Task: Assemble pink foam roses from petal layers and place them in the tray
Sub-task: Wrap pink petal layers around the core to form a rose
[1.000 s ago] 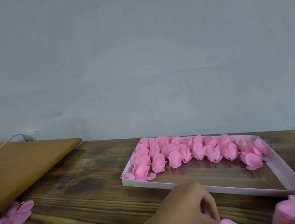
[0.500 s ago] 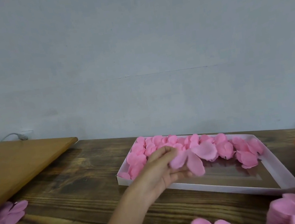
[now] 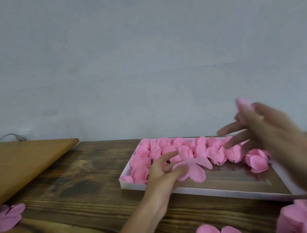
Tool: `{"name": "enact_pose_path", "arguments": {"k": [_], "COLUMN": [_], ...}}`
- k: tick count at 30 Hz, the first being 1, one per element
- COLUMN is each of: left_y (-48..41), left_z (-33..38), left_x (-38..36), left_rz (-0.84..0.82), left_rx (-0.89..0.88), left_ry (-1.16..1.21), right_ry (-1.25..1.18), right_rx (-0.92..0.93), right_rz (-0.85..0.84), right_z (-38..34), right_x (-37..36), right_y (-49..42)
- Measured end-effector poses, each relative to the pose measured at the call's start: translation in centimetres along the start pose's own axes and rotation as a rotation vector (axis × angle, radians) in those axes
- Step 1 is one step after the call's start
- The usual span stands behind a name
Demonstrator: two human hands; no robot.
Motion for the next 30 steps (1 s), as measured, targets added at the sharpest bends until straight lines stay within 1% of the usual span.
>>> {"name": "enact_pose_path", "arguments": {"k": [2,4,6,9,11,14,19,24,30], "left_y": [0.5,0.9,1.1,1.1,1.0,1.0,0.7,0.7,1.0], "left_z": [-0.3,-0.6,-0.8,-0.9,-0.9,-0.9,-1.3,-1.4,-1.5], "left_x": [0.0,-0.2,-0.5,-0.5,-0.6,-0.6,-0.9,-0.9,-0.9], "left_rz": [0.011,0.026,0.026,0.018,0.023,0.038,0.069,0.051,0.074], "left_rx": [-0.037,-0.056,-0.076,-0.075,-0.083,-0.086,-0.116,-0.139,-0.195], "left_ry": [-0.015,-0.006,-0.049,-0.061,-0.055,-0.043,-0.083,-0.067,-0.091], "right_ry": [0.014,0.002,-0.021,0.026,0.044,-0.011,0.004,-0.116,-0.097], "right_rx": [-0.040,-0.031,-0.006,0.027,0.109,0.086,0.161,0.115,0.090], "right_rz": [-0.031,0.032,0.107,0.117,0.117,0.140,0.232,0.232,0.229], "right_z": [2.2,4.3,6.3,8.8,9.4,9.4,9.6,10.7,11.6], "right_x": [-3.3,-5.2,-6.0,-6.6,-6.7,-7.0,-7.0,-7.2,-7.5], "right_y": [1.5,3.0,4.4,6.0,6.9,8.1,8.7,8.3,8.4]}}
Point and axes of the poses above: each hand's wrist, its own y-axis away from the middle knuckle, its own x-axis out of the back of the hand, z = x × y, the point moved 2 cm from there along -y, towards the middle knuckle, and after that the axes turned 12 degrees about z, right-handed, at the moved point
